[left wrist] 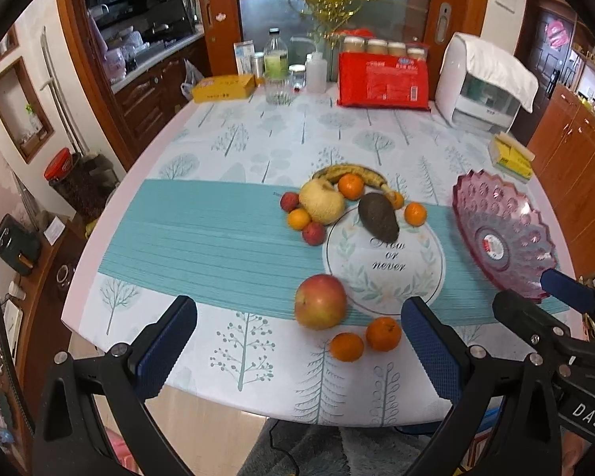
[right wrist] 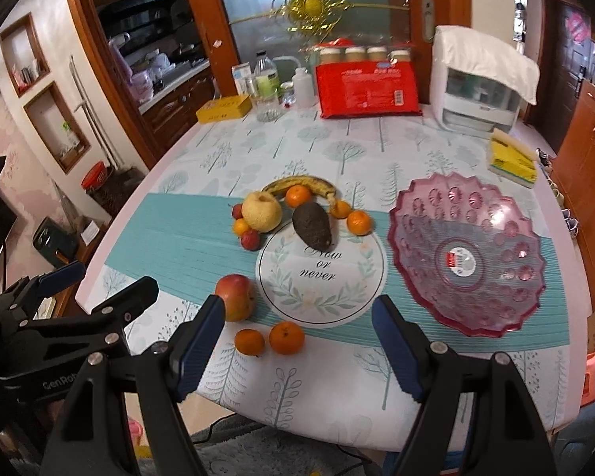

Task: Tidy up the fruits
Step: 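Grasp the red apple with the left tool while the right tool grasps a mandarin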

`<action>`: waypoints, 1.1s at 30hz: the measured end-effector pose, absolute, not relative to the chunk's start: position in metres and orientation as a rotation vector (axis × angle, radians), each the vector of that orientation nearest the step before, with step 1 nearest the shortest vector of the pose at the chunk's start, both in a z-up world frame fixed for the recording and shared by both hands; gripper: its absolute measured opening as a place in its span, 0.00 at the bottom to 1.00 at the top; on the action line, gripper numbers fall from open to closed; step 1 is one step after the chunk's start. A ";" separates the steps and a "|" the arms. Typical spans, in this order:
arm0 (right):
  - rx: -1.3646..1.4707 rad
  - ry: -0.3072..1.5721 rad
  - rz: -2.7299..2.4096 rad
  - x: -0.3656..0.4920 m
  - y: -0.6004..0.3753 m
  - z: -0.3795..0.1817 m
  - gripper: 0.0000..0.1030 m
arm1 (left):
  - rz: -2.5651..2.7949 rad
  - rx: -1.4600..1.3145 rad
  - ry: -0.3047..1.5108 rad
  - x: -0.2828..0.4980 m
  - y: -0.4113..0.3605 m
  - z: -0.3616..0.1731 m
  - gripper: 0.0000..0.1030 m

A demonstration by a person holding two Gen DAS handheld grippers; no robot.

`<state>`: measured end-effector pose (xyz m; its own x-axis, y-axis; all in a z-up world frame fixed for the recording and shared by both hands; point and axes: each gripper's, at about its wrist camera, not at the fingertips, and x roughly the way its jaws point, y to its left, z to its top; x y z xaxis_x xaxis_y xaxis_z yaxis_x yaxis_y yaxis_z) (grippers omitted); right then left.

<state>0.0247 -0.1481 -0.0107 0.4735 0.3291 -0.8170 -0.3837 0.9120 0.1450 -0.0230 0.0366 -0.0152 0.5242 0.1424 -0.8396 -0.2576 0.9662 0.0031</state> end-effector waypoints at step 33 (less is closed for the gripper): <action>-0.122 1.259 0.546 0.053 -0.121 -0.162 0.47 | 0.161 -0.280 1.294 0.026 0.080 -0.178 0.92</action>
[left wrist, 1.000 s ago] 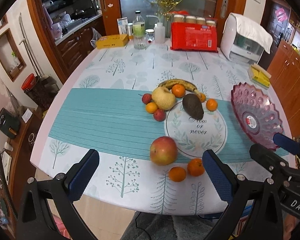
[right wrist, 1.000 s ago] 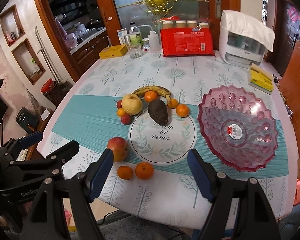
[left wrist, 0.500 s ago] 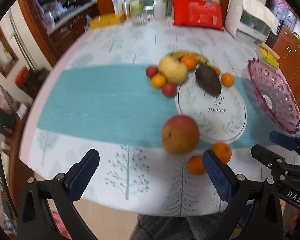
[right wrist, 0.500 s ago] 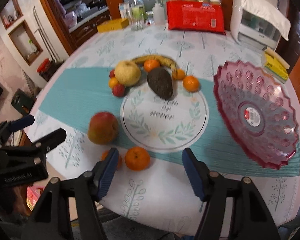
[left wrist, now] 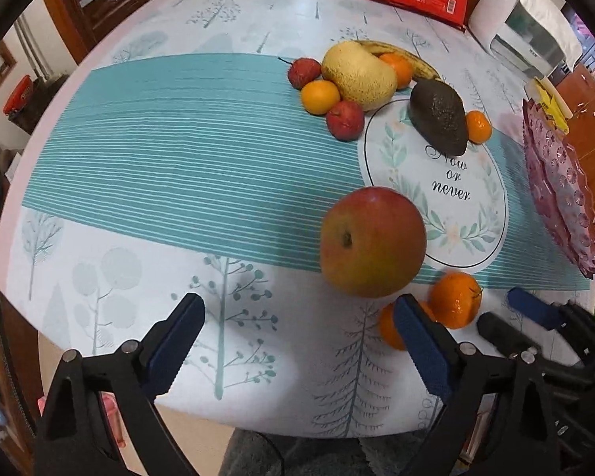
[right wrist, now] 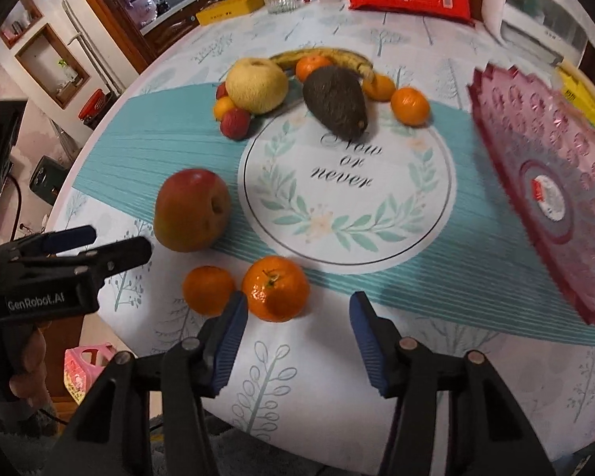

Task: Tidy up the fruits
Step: 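Grasp the red apple with the left tool while the right tool grasps a mandarin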

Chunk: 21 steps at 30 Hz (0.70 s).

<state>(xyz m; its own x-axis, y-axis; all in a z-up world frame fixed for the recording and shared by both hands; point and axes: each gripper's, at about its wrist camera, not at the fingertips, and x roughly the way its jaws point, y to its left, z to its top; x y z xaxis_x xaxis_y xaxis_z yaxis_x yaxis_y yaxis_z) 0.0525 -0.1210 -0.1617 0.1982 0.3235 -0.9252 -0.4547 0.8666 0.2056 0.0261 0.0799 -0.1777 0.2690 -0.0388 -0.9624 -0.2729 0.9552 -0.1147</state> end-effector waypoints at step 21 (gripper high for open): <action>0.115 1.333 0.666 0.070 -0.119 -0.191 0.41 | -0.096 -0.472 1.333 0.085 0.062 -0.212 0.76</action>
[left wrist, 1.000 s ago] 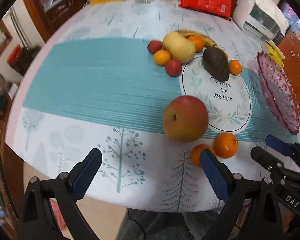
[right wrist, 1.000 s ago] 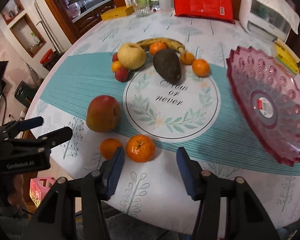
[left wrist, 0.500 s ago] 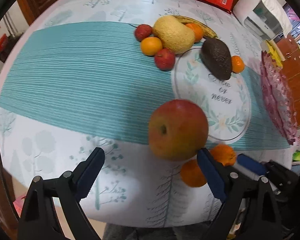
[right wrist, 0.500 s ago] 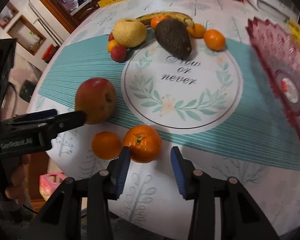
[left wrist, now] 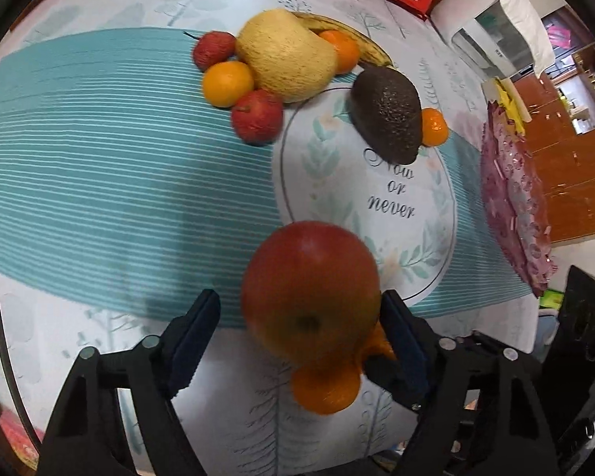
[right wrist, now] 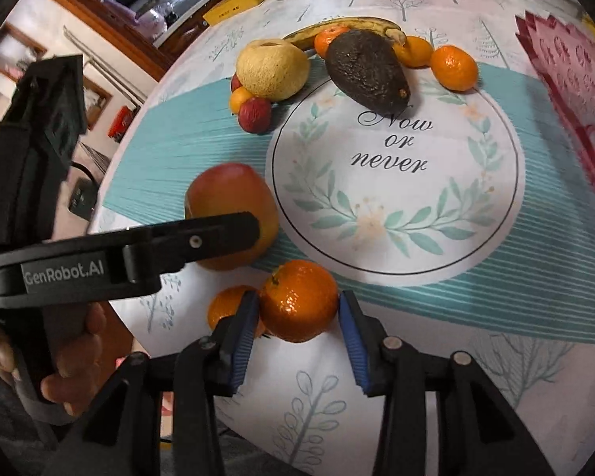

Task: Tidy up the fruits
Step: 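Grasp the red apple with the left tool while the right tool grasps a mandarin, then carry apple and mandarin over the pink bowl and release both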

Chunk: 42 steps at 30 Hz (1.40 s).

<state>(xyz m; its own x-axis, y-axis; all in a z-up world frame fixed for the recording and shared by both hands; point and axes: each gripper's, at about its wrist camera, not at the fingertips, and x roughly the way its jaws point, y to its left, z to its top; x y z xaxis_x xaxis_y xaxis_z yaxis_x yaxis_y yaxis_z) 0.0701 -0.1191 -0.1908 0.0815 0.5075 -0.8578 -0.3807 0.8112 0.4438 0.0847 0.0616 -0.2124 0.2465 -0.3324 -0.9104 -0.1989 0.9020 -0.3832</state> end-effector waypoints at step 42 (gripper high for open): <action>0.221 0.925 0.164 0.112 -0.263 -0.089 0.39 | -0.415 -0.107 1.007 0.170 -0.090 -0.081 0.65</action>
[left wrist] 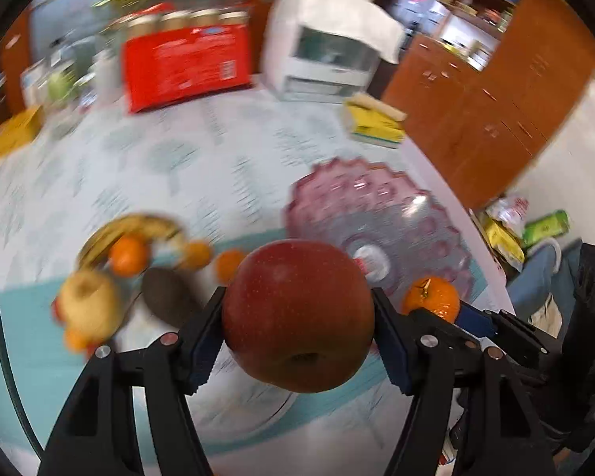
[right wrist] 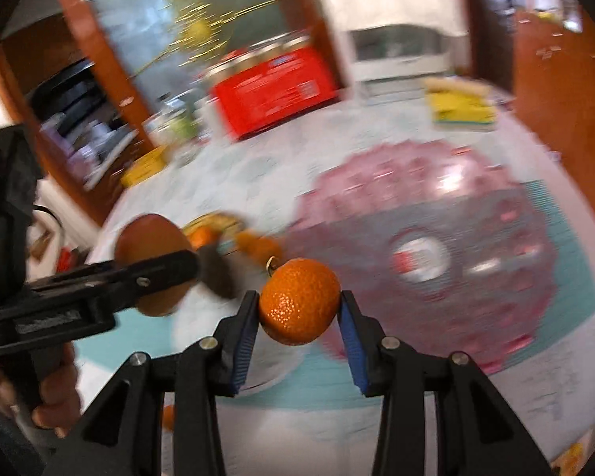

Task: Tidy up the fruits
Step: 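Carry apple and mandarin over the pink bowl and release both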

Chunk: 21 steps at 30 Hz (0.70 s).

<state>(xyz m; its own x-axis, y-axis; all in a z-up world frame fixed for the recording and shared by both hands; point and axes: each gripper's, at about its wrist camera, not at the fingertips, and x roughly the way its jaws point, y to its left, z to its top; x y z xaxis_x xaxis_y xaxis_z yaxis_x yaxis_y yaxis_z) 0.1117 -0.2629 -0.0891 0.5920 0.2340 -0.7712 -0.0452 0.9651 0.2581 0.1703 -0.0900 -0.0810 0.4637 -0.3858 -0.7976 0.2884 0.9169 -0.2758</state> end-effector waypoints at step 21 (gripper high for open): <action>0.173 1.062 -0.110 0.170 -0.338 -0.170 0.40 | -0.419 0.196 1.134 0.258 -0.224 -0.176 0.65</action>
